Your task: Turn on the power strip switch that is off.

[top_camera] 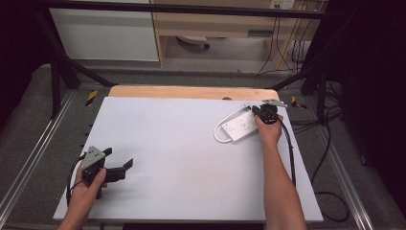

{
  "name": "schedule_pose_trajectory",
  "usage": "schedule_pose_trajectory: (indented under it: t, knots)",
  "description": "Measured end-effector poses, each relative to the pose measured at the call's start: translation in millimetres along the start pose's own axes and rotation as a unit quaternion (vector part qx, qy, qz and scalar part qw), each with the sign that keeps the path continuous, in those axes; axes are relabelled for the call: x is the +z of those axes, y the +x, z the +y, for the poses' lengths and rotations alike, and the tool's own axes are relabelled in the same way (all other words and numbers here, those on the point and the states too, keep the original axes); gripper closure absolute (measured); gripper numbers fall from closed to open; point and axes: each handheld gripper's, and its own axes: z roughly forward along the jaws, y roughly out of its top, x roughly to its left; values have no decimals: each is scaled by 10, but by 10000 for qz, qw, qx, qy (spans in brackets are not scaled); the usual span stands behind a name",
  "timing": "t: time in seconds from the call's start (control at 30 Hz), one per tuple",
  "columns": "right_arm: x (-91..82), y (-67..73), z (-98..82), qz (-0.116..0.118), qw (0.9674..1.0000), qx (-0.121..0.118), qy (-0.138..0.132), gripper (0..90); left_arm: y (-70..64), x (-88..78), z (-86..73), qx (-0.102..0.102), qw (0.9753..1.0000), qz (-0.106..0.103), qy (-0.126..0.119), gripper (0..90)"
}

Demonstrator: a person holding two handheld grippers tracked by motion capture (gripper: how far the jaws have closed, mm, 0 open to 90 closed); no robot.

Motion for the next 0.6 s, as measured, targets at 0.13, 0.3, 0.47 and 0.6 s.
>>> schedule_pose_trajectory:
  t: [0.13,0.3,0.47,0.6]
  knots:
    - [-6,4,14,33,10000,6,-22,878,1,4,0,2,10000,-8,15,58]
    - [-14,10,27,69,10000,58,-26,842,0,6,0,2,10000,-14,12,58]
    - [-35,23,45,112,9999,76,-26,806,-2,5,0,7,10000,-12,14,58]
    - [-56,34,64,161,9998,111,-27,770,-5,7,0,11,10000,-12,14,58]
